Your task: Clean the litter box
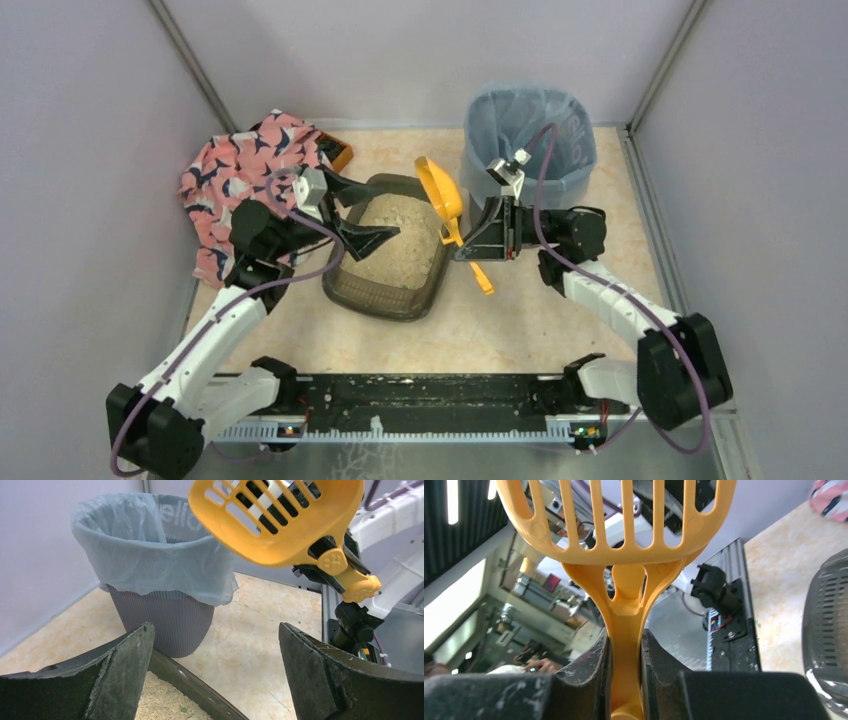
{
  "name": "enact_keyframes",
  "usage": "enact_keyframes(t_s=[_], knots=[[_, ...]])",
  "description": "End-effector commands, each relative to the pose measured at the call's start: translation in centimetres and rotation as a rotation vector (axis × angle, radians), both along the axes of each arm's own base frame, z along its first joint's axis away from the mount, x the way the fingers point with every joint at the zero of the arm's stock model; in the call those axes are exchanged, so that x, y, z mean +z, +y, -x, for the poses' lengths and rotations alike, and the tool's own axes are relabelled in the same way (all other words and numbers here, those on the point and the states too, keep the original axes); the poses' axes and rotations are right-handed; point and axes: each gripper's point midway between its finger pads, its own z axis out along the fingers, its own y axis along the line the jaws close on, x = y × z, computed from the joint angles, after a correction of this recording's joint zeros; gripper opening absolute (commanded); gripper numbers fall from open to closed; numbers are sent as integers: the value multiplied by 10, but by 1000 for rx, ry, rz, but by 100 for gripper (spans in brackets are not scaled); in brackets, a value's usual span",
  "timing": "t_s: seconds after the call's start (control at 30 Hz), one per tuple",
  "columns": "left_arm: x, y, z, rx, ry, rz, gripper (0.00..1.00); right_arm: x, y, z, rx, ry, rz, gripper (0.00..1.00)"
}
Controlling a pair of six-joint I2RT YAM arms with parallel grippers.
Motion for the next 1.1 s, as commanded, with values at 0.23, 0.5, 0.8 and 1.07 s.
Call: enact_keyframes(t_s=[0.23,0.5,0.8,1.07], knots=[[21,-16,22,-385,-115,-59,99,10,-11,36,170,-144,-42,0],[32,-16,37,-497,-161,-78,98,-12,-3,40,206,-76,-21,0],[35,-22,32,-544,-168,-82,91,-29,13,50,270,0,-19,0],[24,-32,39,-603,-150,-84,61,-28,21,49,284,10,-33,0]])
